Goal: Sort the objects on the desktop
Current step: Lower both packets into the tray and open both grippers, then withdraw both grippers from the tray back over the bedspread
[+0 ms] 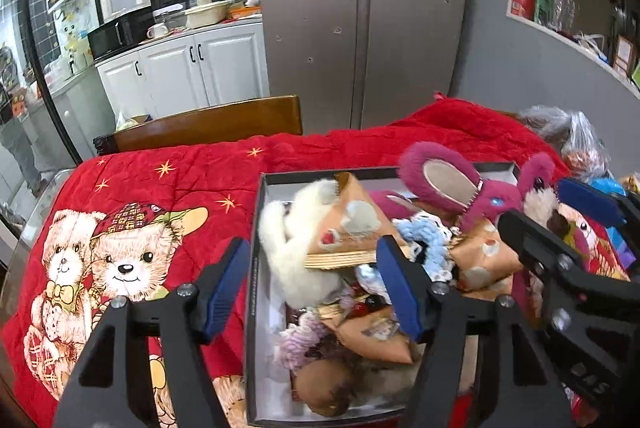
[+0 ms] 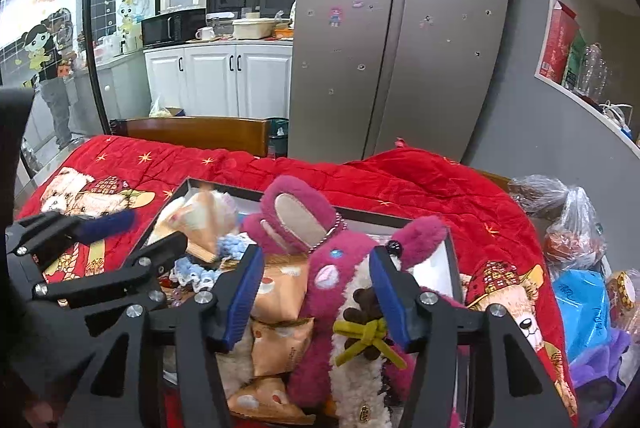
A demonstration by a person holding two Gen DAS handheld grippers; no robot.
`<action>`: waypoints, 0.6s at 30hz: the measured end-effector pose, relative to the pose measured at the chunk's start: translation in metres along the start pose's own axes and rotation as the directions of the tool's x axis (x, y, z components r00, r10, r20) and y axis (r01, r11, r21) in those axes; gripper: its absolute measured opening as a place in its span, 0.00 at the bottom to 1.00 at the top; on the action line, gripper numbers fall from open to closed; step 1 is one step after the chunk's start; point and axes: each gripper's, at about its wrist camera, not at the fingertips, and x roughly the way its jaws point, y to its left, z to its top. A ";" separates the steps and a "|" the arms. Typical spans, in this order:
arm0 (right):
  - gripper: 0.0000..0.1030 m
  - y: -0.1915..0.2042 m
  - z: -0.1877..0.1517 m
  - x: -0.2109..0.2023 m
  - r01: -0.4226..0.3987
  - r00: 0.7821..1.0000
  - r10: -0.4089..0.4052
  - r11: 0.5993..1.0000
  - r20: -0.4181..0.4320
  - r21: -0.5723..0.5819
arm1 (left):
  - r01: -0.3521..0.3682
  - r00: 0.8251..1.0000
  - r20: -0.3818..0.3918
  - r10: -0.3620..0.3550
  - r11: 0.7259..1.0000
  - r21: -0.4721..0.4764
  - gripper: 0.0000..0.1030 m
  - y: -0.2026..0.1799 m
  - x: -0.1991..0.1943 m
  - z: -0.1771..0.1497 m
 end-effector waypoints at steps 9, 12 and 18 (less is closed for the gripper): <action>0.75 -0.002 0.002 -0.004 -0.002 1.000 0.002 1.000 0.018 0.012 | -0.010 1.000 -0.002 0.010 1.000 0.005 0.70 0.000 -0.002 0.001; 0.75 -0.004 0.003 -0.004 -0.012 1.000 0.012 1.000 0.011 0.026 | -0.009 1.000 0.005 0.009 1.000 0.016 0.71 -0.002 -0.004 0.001; 0.75 -0.008 0.005 -0.020 -0.016 0.999 0.016 1.000 0.029 0.024 | 0.016 1.000 0.026 -0.017 1.000 0.024 0.71 -0.007 -0.023 0.002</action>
